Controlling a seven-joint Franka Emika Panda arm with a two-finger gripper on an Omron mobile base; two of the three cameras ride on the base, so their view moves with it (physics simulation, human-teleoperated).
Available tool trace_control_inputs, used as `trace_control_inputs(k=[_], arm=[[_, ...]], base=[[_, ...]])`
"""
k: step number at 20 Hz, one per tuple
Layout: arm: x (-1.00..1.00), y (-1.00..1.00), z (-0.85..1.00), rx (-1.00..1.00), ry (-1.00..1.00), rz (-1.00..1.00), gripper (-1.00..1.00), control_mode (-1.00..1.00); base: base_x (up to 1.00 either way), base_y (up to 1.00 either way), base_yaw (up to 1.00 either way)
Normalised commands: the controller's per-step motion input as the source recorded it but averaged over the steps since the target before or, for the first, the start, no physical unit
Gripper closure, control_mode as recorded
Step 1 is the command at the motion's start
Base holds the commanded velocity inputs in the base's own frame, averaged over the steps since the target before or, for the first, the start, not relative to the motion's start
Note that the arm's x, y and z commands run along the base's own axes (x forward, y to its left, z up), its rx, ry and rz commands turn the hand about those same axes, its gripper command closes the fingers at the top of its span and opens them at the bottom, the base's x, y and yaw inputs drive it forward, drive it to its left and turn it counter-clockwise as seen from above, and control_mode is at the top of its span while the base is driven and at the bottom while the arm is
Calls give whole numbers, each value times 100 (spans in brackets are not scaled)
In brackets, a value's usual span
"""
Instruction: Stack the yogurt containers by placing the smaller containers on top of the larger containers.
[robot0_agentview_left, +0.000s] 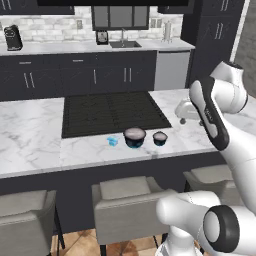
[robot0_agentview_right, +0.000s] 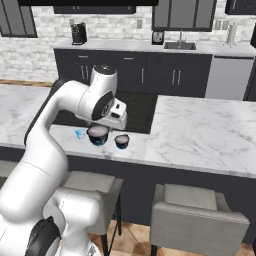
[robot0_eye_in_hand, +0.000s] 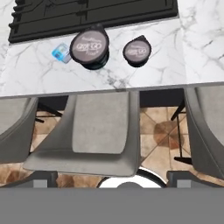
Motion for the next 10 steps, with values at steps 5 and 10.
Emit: trace_control_inputs(k=[5, 10], arm=[[0, -6, -23, 2, 0, -1, -100, -100], [0, -2, -25, 0, 0, -2, -100, -100]], base=[[0, 0, 0], [0, 0, 0]])
